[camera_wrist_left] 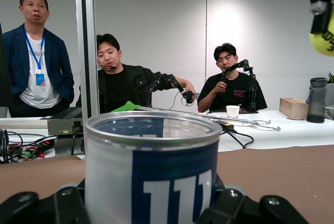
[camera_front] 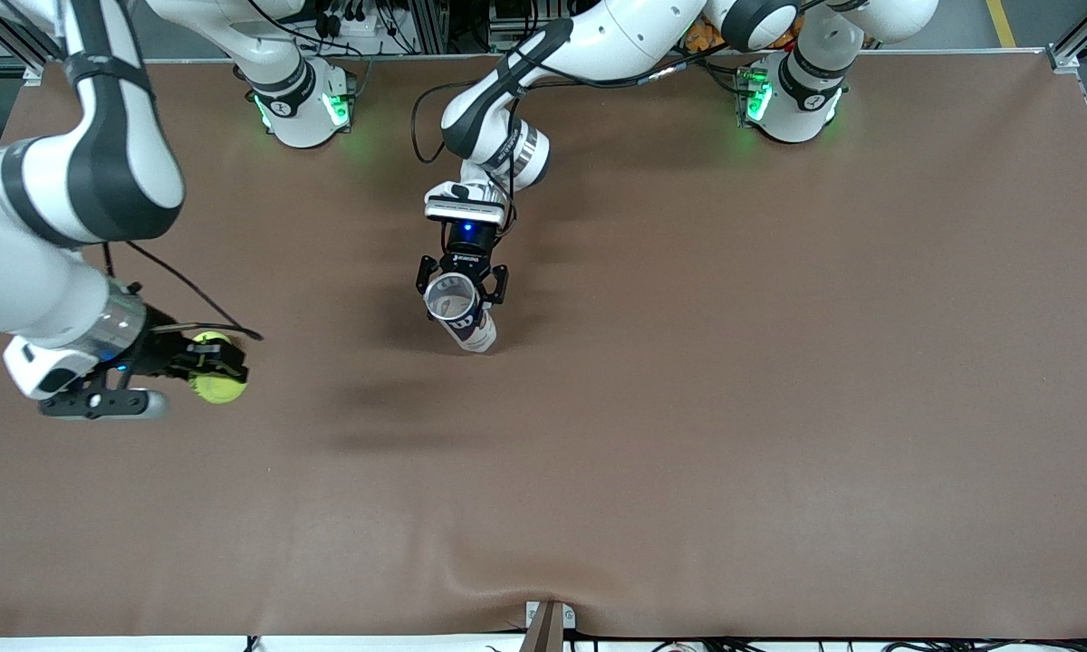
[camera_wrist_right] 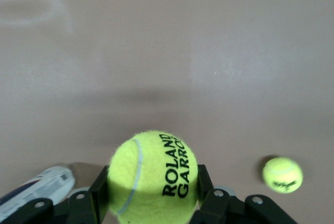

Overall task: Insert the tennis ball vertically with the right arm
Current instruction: 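Carry the Roland Garros ball over the can opening with the right gripper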

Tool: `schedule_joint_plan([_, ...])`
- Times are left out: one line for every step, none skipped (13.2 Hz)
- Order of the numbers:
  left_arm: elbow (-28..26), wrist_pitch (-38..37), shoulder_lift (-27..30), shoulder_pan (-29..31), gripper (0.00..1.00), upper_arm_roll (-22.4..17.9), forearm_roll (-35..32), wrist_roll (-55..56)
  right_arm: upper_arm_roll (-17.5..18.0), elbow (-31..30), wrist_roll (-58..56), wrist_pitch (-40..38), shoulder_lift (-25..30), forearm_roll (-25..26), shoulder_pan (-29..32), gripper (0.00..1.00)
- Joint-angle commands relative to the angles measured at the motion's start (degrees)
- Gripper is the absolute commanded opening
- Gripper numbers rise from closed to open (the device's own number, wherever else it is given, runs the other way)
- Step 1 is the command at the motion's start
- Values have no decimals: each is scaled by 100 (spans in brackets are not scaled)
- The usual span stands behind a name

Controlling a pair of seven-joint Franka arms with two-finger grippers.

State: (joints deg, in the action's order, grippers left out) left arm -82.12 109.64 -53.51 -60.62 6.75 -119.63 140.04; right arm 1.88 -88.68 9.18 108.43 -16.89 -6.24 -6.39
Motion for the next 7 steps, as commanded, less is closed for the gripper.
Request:
schedule_joint_plan([258, -345, -282, -20, 77, 28, -324, 286, -21, -106, 706, -146, 213, -53, -318, 32])
schedule_joint_plan([258, -407, -317, -20, 77, 28, -342, 357, -21, -106, 908, -164, 213, -53, -433, 32])
schedule_joint_plan([267, -408, -326, -29, 77, 28, -342, 384, -21, -97, 1119, -181, 213, -53, -564, 32])
schedule_joint_plan([258, -408, -344, -29, 77, 28, -333, 384, -21, -97, 1365, -182, 213, -53, -705, 32])
schedule_joint_plan([267, -408, -353, -29, 77, 36, -307, 393, -21, -97, 1733, -182, 213, -53, -889, 32])
schedule_joint_plan([267, -408, -388, -29, 77, 45, -281, 402, -30, -97, 2049, -173, 204, -36, -1082, 32])
schedule_joint_plan([275, -408, -397, -29, 77, 54, -254, 402, -30, -97, 2296, -155, 195, -10, -1241, 32])
